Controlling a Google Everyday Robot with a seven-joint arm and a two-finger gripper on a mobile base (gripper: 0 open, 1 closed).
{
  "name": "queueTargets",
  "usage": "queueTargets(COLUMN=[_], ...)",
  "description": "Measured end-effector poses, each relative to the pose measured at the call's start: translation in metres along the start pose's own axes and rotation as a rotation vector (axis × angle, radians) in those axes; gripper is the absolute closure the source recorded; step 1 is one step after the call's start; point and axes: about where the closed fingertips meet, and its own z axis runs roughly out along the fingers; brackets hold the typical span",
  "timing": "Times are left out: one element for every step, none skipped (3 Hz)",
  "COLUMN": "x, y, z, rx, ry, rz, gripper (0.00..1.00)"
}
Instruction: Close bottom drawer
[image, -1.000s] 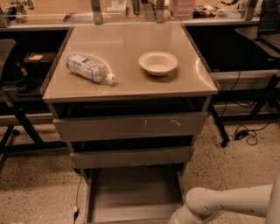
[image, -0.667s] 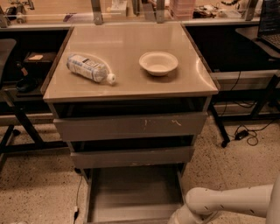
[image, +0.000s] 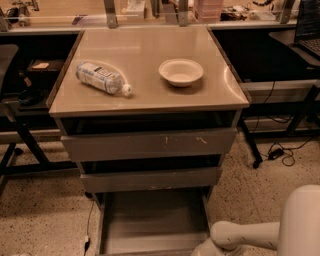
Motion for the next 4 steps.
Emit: queueTargets(x=[0.007,0.006,-0.002,-0.002], y=[-0.038,-0.063,-0.08,-0.081], z=[0.027,0.041,0.036,0.036], rx=[0.003,0.012,0.045,0.047], ry=[-0.031,-0.044,-0.043,-0.043], rz=[0.033,0.046,0.034,0.033], gripper=[1.0,1.0,1.0,0.82])
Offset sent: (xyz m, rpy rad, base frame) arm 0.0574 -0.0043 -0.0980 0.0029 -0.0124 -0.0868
